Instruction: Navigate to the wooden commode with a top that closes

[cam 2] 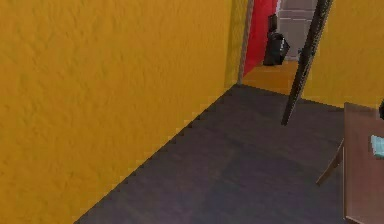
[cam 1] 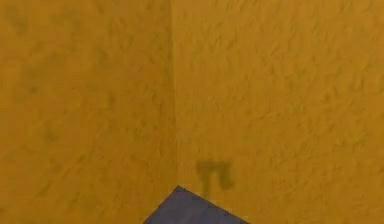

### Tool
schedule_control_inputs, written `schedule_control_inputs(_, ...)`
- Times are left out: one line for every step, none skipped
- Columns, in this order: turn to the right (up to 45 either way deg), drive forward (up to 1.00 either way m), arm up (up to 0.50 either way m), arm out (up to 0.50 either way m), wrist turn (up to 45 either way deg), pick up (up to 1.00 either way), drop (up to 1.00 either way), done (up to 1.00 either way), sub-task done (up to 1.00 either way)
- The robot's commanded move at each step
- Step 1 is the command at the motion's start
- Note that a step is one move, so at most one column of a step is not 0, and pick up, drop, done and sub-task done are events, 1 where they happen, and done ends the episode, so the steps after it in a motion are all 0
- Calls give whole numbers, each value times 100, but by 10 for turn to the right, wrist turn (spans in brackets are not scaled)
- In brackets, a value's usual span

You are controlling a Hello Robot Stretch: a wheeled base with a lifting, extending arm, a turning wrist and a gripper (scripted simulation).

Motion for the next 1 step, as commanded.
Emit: schedule_control_inputs(0,5,0,0,0,0,0,0,0)
